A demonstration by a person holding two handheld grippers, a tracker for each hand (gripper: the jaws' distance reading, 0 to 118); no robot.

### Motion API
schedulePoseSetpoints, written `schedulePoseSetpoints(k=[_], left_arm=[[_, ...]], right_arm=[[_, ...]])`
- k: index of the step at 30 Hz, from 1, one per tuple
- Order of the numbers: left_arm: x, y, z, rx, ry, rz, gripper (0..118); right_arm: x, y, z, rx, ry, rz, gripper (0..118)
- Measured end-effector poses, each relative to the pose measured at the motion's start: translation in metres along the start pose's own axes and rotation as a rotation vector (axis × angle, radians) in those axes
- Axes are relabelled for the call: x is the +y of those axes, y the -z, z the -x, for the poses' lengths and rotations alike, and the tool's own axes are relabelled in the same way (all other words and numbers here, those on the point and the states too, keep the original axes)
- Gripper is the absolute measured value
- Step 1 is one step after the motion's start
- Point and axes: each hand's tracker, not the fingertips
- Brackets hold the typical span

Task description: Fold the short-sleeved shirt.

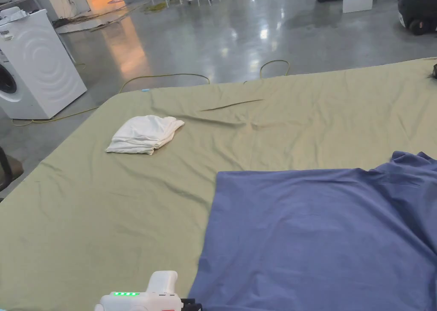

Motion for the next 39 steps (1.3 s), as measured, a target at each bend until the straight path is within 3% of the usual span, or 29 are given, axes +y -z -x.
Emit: schedulePoseSetpoints(k=[7, 8, 9, 10, 11, 13, 16, 20, 22, 23, 24, 25, 27, 30, 33, 39], left_arm=[[0.003, -0.002, -0.022, 0.071, 0.103, 0.024, 22], [0.003, -0.001, -0.024, 0.089, 0.121, 0.027, 22], [0.001, 0.002, -0.028, 0.102, 0.137, 0.026, 22], [0.001, 0.004, -0.03, 0.112, 0.149, 0.027, 22], [0.003, 0.004, -0.03, 0.113, 0.151, 0.031, 22], [0.004, 0.007, -0.02, 0.102, 0.14, 0.039, 22], [-0.001, 0.003, -0.015, 0.067, 0.098, 0.025, 22], [0.0, 0.002, -0.014, 0.046, 0.072, 0.03, 22], [-0.001, 0.0, -0.014, 0.042, 0.07, 0.031, 22], [-0.002, 0.0, -0.014, 0.041, 0.069, 0.029, 22], [-0.002, -0.001, -0.016, 0.04, 0.068, 0.027, 22], [-0.003, -0.002, -0.017, 0.04, 0.066, 0.025, 22], [-0.004, -0.005, -0.019, 0.043, 0.064, 0.023, 22], [-0.003, -0.016, -0.019, 0.046, 0.065, 0.017, 18], [0.002, -0.046, -0.012, -0.083, -0.105, -0.094, 12], [0.074, -0.067, -0.006, -0.113, -0.048, -0.266, 10]], right_arm=[[-0.014, 0.002, -0.022, -0.137, -0.031, 0.12, 0], [-0.018, 0.01, -0.029, -0.154, -0.03, 0.188, 9], [-0.026, 0.022, -0.038, -0.17, -0.031, 0.275, 43], [-0.041, 0.037, -0.05, -0.189, -0.038, 0.369, 67], [-0.063, 0.054, -0.066, -0.206, -0.03, 0.435, 69], [-0.091, 0.072, -0.084, -0.209, 0.004, 0.518, 67], [-0.116, 0.085, -0.1, -0.183, 0.139, 0.608, 67], [-0.136, 0.111, -0.112, -0.228, 0.135, 0.706, 67], [-0.138, 0.121, -0.12, -0.173, 0.206, 0.784, 66], [-0.139, 0.123, -0.122, -0.143, 0.234, 0.795, 58], [-0.138, 0.122, -0.121, -0.162, 0.219, 0.77, 35], [-0.136, 0.121, -0.119, -0.178, 0.198, 0.765, 22], [-0.131, 0.115, -0.114, -0.176, 0.178, 0.758, 14], [-0.118, 0.102, -0.107, -0.16, 0.155, 0.68, 9], [-0.093, 0.094, -0.094, -0.154, 0.091, 0.586, 8], [-0.04, 0.149, -0.082, -0.14, 0.058, 0.47, 8]])
